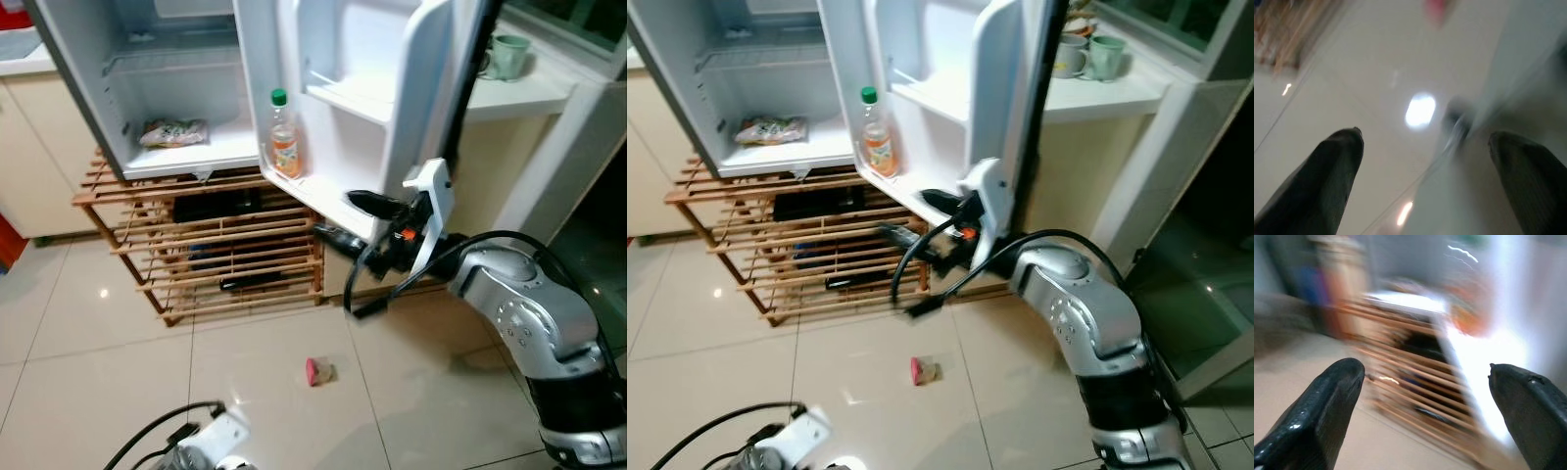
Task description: Restocking fridge
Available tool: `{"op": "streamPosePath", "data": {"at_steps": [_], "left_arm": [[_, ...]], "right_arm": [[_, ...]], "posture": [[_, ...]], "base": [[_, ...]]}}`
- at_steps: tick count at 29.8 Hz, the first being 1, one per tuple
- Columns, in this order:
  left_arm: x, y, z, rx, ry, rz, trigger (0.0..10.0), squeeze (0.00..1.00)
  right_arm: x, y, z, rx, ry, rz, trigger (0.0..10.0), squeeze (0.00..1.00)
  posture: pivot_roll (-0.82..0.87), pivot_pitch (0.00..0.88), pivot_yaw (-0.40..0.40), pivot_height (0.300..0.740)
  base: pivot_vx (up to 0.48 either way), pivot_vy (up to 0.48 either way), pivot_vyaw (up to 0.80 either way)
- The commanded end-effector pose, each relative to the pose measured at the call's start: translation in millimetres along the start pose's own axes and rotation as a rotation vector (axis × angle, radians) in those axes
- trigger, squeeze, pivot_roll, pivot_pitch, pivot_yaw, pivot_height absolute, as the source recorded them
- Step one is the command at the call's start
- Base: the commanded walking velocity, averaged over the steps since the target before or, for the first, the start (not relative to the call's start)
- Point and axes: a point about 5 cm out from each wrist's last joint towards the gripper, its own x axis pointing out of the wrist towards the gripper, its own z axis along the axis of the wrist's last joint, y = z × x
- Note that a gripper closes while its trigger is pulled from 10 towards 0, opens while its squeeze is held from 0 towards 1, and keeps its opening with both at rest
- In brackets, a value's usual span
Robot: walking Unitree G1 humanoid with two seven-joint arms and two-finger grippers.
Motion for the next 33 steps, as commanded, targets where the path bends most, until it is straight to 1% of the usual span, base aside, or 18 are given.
{"op": "streamPosePath", "data": {"at_steps": [1,2,3,4,5,6,7,9,12,13,14,16,19,20,22,24,29,33], "left_arm": [[3.0,12.5,45,-0.057,-0.196,0.064,10.0,0.0],[1.1,14.2,72,-0.113,-0.318,0.098,10.0,0.0],[-7.9,45.8,86,-0.186,-0.427,0.144,10.0,0.0],[-7.9,45.8,86,-0.186,-0.427,0.144,10.0,0.0],[-23.9,74.7,101,-0.274,-0.563,0.163,10.0,0.0],[-41.7,95.0,112,-0.339,-0.679,0.177,10.0,0.0],[-59.4,105.4,123,-0.388,-0.781,0.185,10.0,0.0],[-75.4,104.7,134,-0.44,-0.88,0.189,10.0,0.0],[-80.8,97.6,138,-0.449,-0.921,0.18,10.0,0.0],[-80.5,93.8,137,-0.44,-0.922,0.184,10.0,0.0],[-78.3,89.8,135,-0.437,-0.916,0.184,10.0,0.0],[-77.1,91.3,135,-0.458,-0.912,0.204,10.0,0.0],[-78.6,94.4,137,-0.478,-0.915,0.217,10.0,0.0],[-85.7,98.8,143,-0.509,-0.924,0.233,10.0,0.0],[-88.1,100.3,146,-0.519,-0.929,0.244,10.0,0.0],[-100.2,105.0,155,-0.509,-0.986,0.286,10.0,0.0],[-102.9,106.1,159,-0.523,-1.002,0.285,10.0,0.0],[-107.2,110.3,156,-0.584,-1.015,0.295,10.0,0.0]], "right_arm": [[-0.5,-15.9,1,-0.046,-0.014,-0.146,10.0,0.0],[-3.6,-26.7,-7,-0.017,-0.003,-0.257,10.0,0.0],[-7.6,-34.0,-15,-0.019,0.012,-0.339,10.0,0.0],[-7.6,-34.0,-15,-0.019,0.012,-0.339,10.0,0.0],[-13.2,-39.3,-23,-0.013,0.022,-0.418,10.0,0.0],[-18.3,-41.2,-30,0.025,0.02,-0.456,10.0,0.0],[-23.9,-41.1,-37,0.025,0.025,-0.48,10.0,0.0],[-28.8,-39.7,-48,0.033,0.025,-0.498,10.0,0.0],[-32.2,-37.3,-57,0.06,0.036,-0.493,10.0,0.0],[-33.8,-35.5,-62,0.086,0.038,-0.467,10.0,0.0],[-34.0,-31.3,-66,0.1,0.053,-0.399,10.0,0.0],[-35.6,-36.7,-66,0.06,0.063,-0.427,10.0,0.0],[-36.1,-42.5,-64,0.063,0.057,-0.461,10.0,0.0],[-34.8,-54.7,-54,0.046,0.021,-0.519,10.0,0.0],[-34.1,-59.9,-49,0.034,0.006,-0.541,10.0,0.0],[-32.0,-69.1,-40,-0.009,-0.021,-0.583,10.0,0.0],[-32.4,-71.9,-44,-0.04,0.003,-0.58,10.0,0.0],[-28.4,-79.0,-39,-0.045,-0.012,-0.612,10.0,0.0]], "posture": [[-0.17,0.0,0.011,0.74],[-0.17,0.0,0.008,0.74],[-0.17,0.0,0.008,0.74],[-0.17,0.0,0.008,0.74],[-0.16,0.0,-0.003,0.74],[-0.15,0.0,-0.006,0.74],[-0.15,0.0,-0.006,0.74],[-0.14,0.0,-0.01,0.74],[-0.14,0.0,-0.013,0.74],[-0.14,0.0,-0.015,0.74],[-0.15,0.0,-0.015,0.74],[-0.15,0.0,-0.012,0.74],[-0.16,0.0,-0.014,0.74],[-0.16,0.0,-0.01,0.74],[-0.16,0.0,-0.01,0.74],[-0.17,0.0,0.012,0.74],[-0.17,0.0,0.009,0.74],[-0.2,0.0,0.019,0.74]], "base": [[0.0,0.0,0.0],[0.0,0.0,0.0],[0.0,0.0,0.0],[0.0,0.0,0.0],[0.0,0.0,0.0],[0.0,0.0,0.0],[0.0,0.0,0.0],[0.0,0.0,0.0],[0.0,-0.232,0.0],[0.274,-0.39,0.0],[0.277,-0.39,0.0],[0.307,-0.364,0.0],[0.319,-0.356,0.0],[0.382,-0.285,0.0],[0.382,-0.285,0.0],[0.386,-0.279,0.0],[0.384,-0.283,0.0],[0.209,-0.071,0.0]]}}
